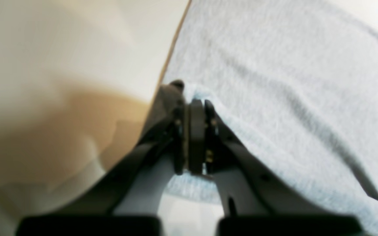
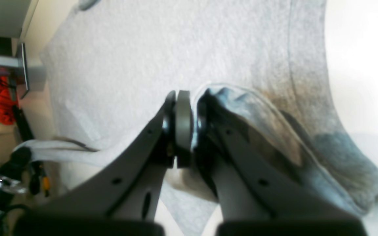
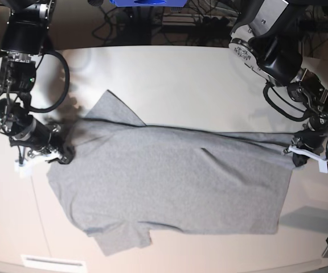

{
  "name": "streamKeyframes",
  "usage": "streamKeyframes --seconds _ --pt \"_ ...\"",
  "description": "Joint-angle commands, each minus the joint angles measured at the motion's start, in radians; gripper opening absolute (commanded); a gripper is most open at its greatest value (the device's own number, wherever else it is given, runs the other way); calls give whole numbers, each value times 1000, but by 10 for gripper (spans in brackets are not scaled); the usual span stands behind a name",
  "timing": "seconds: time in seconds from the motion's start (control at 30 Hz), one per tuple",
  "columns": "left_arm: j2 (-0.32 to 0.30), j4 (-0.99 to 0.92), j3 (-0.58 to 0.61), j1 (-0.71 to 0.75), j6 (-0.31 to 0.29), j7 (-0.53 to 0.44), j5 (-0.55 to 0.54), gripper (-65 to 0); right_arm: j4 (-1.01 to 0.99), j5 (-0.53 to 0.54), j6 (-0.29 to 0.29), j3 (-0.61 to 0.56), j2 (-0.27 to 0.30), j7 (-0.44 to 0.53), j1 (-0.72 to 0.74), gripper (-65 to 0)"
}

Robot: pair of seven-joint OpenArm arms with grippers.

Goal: Fold the T-shirt properly
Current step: 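Lower the held edge onto the table and open both grippers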

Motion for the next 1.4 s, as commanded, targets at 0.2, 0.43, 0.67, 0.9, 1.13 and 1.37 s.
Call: streamKeyframes --seconds 0.2,0.43,0.67,0.9,1.13,1.37 --pt "-33 -109 65 -15 -1 -130 -18 -650 -30 -77 12 8 34 22 47 -650" --pt "-40 -154 87 -21 -1 -158 -18 -650 -29 -129 12 5 37 85 46 -650" --pt "-41 -166 87 -21 -1 -158 -18 -650 -30 -129 13 1 40 109 47 -649" --pt "-67 -178 88 -16 -1 -158 -17 -586 -29 -130 7 1 40 109 46 -620" --pt "-79 -172 82 -18 -1 -158 -18 -363 -21 -130 8 1 54 109 46 -429" --pt "-92 -114 79 -21 -1 -148 -26 -359 125 -130 7 8 85 111 12 -434"
